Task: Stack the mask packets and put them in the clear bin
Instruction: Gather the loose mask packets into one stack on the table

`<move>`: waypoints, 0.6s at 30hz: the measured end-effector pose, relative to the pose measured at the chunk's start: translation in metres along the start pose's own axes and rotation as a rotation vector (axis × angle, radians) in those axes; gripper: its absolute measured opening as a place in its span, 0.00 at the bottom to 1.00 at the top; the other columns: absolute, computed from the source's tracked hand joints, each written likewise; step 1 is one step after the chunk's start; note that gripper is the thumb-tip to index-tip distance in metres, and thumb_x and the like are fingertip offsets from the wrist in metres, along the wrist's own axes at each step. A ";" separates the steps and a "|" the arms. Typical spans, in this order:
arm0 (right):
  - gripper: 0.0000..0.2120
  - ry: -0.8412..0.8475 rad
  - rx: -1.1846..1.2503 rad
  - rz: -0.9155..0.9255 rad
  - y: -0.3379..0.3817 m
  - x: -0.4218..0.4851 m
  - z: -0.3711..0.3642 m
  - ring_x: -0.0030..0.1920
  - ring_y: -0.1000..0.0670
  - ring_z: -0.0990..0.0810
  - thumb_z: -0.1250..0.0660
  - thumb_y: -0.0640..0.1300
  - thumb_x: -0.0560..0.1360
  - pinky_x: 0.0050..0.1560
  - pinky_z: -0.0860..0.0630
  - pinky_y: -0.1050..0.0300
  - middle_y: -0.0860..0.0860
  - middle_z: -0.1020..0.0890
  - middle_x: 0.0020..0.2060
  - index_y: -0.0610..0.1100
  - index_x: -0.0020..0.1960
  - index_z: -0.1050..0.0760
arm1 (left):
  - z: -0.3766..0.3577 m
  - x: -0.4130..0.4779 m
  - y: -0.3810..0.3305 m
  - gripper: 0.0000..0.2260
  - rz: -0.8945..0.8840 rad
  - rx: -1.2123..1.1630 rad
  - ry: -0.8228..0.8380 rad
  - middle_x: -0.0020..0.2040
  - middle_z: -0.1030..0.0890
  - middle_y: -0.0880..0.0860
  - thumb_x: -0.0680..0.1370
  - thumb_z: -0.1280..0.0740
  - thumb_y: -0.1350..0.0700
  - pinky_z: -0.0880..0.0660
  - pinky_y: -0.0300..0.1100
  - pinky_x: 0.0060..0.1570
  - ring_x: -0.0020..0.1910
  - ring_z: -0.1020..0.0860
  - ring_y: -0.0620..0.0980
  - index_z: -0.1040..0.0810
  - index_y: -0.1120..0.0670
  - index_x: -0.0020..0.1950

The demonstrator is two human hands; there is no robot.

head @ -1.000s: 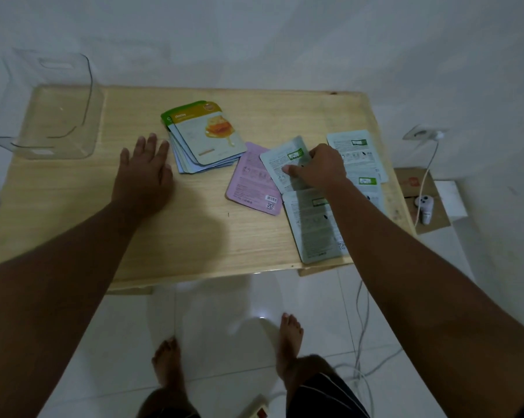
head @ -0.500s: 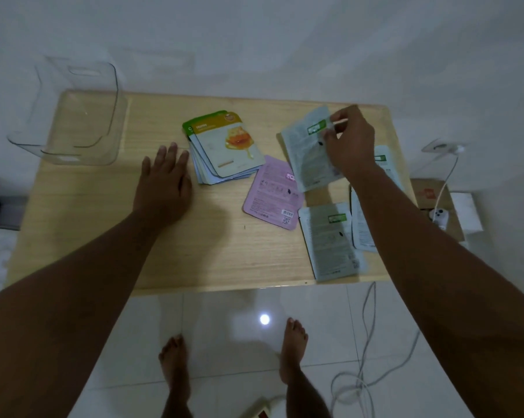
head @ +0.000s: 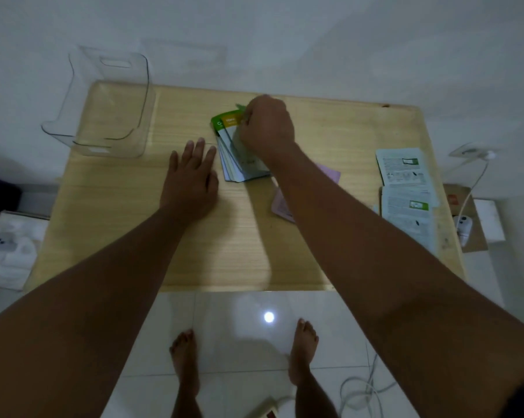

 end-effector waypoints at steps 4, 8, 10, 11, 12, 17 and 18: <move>0.11 0.085 -0.108 0.008 0.010 -0.010 -0.029 0.55 0.43 0.18 0.35 0.44 0.74 0.52 0.22 0.52 0.44 0.17 0.52 0.42 0.53 0.21 | -0.002 0.001 0.002 0.29 0.005 0.012 0.012 0.81 0.41 0.59 0.79 0.50 0.49 0.50 0.60 0.76 0.80 0.45 0.59 0.39 0.56 0.79; 0.10 0.082 -0.125 0.012 0.013 -0.016 -0.034 0.54 0.43 0.18 0.36 0.46 0.75 0.49 0.22 0.52 0.45 0.17 0.51 0.43 0.52 0.20 | -0.003 0.000 0.003 0.28 0.008 0.009 0.006 0.81 0.41 0.58 0.79 0.49 0.49 0.50 0.60 0.76 0.80 0.45 0.59 0.39 0.56 0.79; 0.12 0.091 -0.107 0.039 0.016 -0.021 -0.031 0.56 0.44 0.19 0.37 0.48 0.76 0.49 0.24 0.54 0.45 0.18 0.53 0.43 0.54 0.20 | -0.002 -0.001 0.004 0.28 0.013 0.007 -0.002 0.81 0.41 0.58 0.79 0.49 0.49 0.51 0.59 0.76 0.80 0.45 0.59 0.38 0.55 0.79; 0.13 0.092 -0.083 0.044 0.015 -0.024 -0.027 0.58 0.44 0.20 0.37 0.49 0.76 0.51 0.25 0.54 0.46 0.18 0.55 0.45 0.55 0.21 | -0.002 -0.001 0.004 0.28 0.016 0.005 -0.003 0.81 0.41 0.58 0.79 0.49 0.49 0.51 0.59 0.76 0.80 0.45 0.58 0.39 0.55 0.79; 0.14 0.086 -0.053 0.038 0.012 -0.025 -0.021 0.60 0.45 0.22 0.37 0.50 0.77 0.54 0.26 0.53 0.47 0.19 0.58 0.46 0.58 0.21 | -0.002 -0.001 0.004 0.28 0.018 0.002 -0.003 0.81 0.41 0.58 0.80 0.49 0.49 0.51 0.59 0.76 0.81 0.46 0.58 0.39 0.55 0.79; 0.19 -0.015 0.030 -0.142 -0.055 -0.045 0.026 0.63 0.44 0.23 0.35 0.54 0.75 0.58 0.26 0.50 0.46 0.22 0.61 0.50 0.64 0.25 | 0.000 -0.001 0.004 0.27 0.012 -0.002 -0.011 0.81 0.41 0.59 0.80 0.49 0.49 0.51 0.60 0.76 0.80 0.46 0.59 0.39 0.56 0.79; 0.21 0.004 0.025 -0.218 -0.078 -0.052 0.030 0.62 0.43 0.24 0.34 0.55 0.75 0.58 0.26 0.49 0.45 0.23 0.61 0.48 0.65 0.26 | 0.000 0.000 0.003 0.27 0.011 -0.003 -0.013 0.81 0.41 0.59 0.80 0.49 0.49 0.51 0.60 0.76 0.80 0.45 0.59 0.39 0.56 0.79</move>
Point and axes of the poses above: each hand's wrist, its own x-axis towards the middle knuckle, its own z-axis out of the back of the hand, y = z × x, the point moved 9 cm from there along x, towards the middle knuckle
